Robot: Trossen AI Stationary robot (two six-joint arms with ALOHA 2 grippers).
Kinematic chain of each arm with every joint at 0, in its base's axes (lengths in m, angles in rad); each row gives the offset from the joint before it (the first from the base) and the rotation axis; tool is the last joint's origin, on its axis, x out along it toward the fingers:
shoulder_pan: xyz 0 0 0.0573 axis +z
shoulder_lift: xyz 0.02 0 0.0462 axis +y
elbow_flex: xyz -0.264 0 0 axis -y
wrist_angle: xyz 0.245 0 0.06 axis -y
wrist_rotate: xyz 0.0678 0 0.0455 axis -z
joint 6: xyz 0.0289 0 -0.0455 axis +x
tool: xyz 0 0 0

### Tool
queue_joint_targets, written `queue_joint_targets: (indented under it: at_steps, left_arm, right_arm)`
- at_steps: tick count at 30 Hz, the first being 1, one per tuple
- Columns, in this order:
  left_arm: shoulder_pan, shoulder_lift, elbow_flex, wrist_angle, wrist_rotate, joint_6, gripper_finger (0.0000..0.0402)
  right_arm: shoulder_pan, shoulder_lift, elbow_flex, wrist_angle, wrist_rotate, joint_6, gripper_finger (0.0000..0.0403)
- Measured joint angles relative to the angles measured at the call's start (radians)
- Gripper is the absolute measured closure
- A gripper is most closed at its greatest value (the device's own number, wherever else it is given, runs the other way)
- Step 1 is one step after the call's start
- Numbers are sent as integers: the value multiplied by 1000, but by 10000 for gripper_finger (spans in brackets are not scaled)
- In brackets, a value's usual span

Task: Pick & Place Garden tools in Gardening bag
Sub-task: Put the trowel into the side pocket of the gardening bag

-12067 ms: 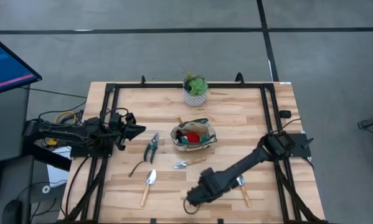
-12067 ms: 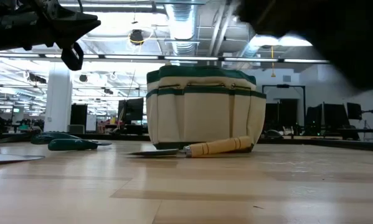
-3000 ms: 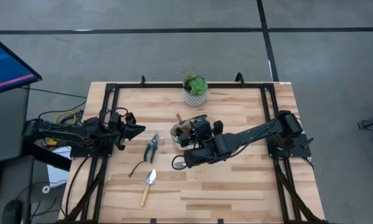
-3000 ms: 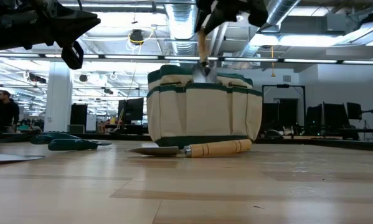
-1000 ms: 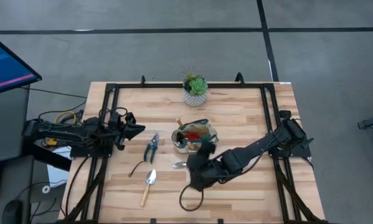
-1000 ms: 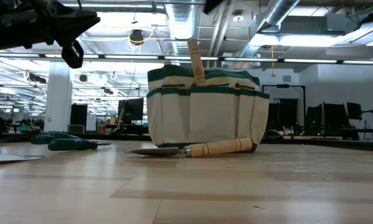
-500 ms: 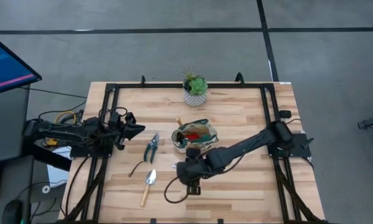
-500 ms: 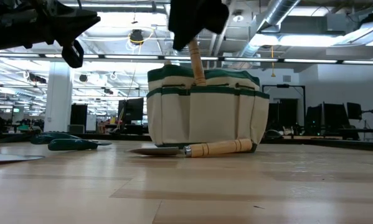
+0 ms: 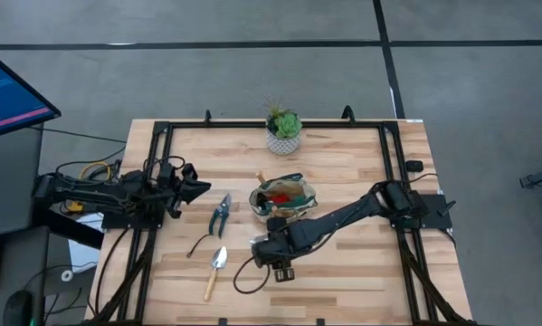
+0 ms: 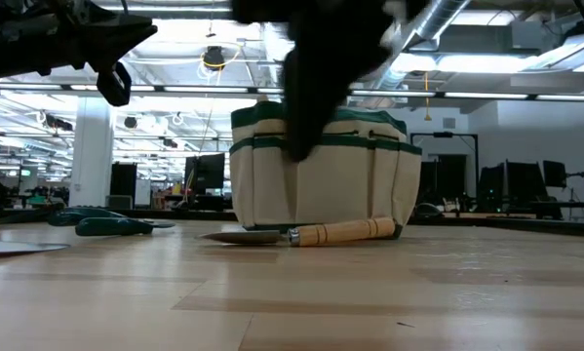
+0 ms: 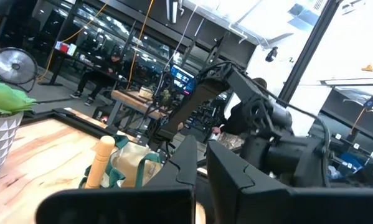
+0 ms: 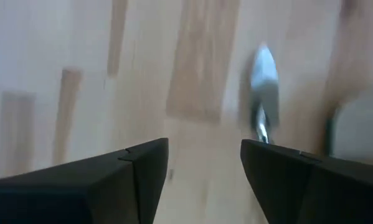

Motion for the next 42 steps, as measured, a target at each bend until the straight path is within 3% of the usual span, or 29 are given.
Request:
queue_joint_targets:
  at_steps: [18,33,42]
  left_arm:
    - [0,32,0,8,0,0,394]
    - [0,32,0,13,0,0,394]
    - [0,32,0,16,0,0,394]
  right_arm:
    - [-97,61,-2,-25,4,-144,221]
    - [-96,29,-2,-58,-25,-74,225]
    - [-66,51,-4,-48,-28,-119,227]
